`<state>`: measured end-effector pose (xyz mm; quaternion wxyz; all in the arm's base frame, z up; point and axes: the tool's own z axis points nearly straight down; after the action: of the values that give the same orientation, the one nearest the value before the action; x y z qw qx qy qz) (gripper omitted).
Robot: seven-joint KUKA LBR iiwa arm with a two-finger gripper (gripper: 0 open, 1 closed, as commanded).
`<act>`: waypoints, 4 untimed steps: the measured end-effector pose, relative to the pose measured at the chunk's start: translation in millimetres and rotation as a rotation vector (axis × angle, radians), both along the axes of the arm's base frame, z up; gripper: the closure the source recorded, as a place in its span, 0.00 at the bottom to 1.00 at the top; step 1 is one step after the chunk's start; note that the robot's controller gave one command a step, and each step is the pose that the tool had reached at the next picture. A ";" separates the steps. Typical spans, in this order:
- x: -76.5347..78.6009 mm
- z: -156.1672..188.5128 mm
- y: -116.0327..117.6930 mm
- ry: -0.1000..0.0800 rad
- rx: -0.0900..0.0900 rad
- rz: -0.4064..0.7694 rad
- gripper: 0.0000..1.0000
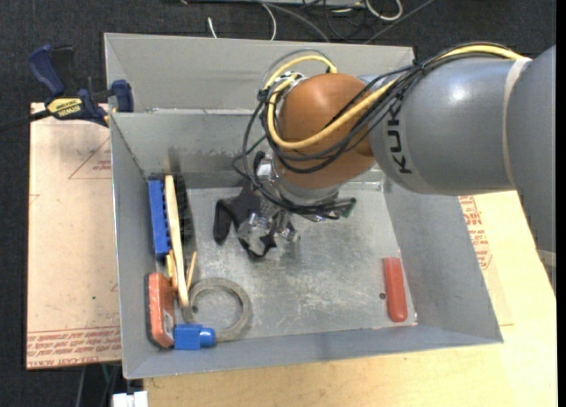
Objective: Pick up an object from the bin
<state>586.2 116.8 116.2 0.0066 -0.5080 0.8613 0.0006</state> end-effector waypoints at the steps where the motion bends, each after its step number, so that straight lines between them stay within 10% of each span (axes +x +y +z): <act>1: 1.3 -23.2 -0.8 0.008 0.000 -0.011 1.00; 2: 3.6 49.4 7.0 0.007 0.000 -0.011 1.00; 4: 6.7 20.8 5.6 0.010 0.001 -0.014 1.00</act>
Offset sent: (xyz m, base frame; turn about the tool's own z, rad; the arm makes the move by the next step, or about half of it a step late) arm 0.0061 0.0165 0.1455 0.0067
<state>593.0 122.3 137.0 0.0025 -0.5021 0.8648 0.0036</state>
